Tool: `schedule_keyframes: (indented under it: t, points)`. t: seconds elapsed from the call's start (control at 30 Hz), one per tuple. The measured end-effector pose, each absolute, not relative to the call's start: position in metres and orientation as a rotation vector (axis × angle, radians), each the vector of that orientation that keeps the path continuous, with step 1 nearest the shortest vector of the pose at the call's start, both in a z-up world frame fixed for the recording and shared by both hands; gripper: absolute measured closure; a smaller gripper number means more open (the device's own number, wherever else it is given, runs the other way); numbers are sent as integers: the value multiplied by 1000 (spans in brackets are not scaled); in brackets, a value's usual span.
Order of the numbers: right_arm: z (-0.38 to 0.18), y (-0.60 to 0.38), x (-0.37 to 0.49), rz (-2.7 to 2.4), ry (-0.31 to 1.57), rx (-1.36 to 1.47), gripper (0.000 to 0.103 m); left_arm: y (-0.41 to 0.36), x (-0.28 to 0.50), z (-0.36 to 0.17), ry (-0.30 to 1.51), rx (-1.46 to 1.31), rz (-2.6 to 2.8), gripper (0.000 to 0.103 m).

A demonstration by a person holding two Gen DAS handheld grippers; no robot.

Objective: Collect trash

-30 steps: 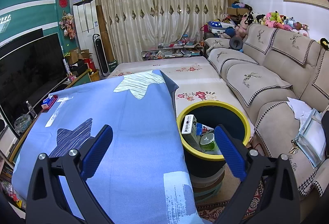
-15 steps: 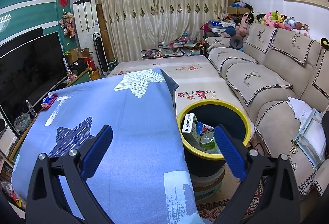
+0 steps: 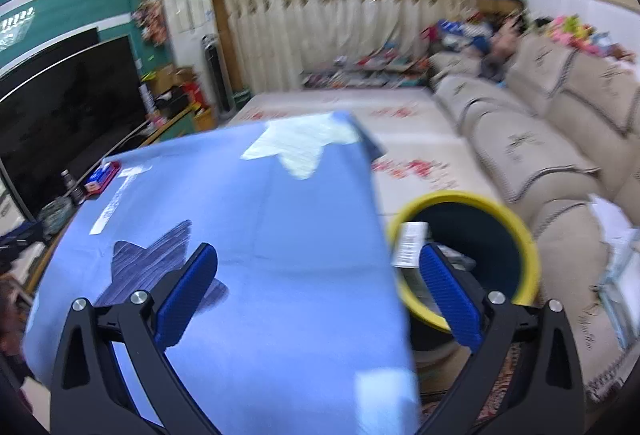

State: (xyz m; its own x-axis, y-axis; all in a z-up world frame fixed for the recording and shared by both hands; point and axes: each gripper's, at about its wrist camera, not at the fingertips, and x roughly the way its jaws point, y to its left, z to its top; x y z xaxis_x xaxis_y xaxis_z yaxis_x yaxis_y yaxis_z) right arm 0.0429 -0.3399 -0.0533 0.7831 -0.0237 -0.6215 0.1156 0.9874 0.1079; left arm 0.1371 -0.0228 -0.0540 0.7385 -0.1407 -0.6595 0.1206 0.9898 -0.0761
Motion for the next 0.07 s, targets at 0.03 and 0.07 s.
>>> schedule_keyframes:
  t: [0.03, 0.07]
  points:
    - [-57, -337, 59, -60, 693, 145, 7, -22, 150, -61, 739, -20, -127, 5]
    - [-63, -334, 73, -37, 708, 146, 7, -22, 167, -71, 756, -3, -100, 5]
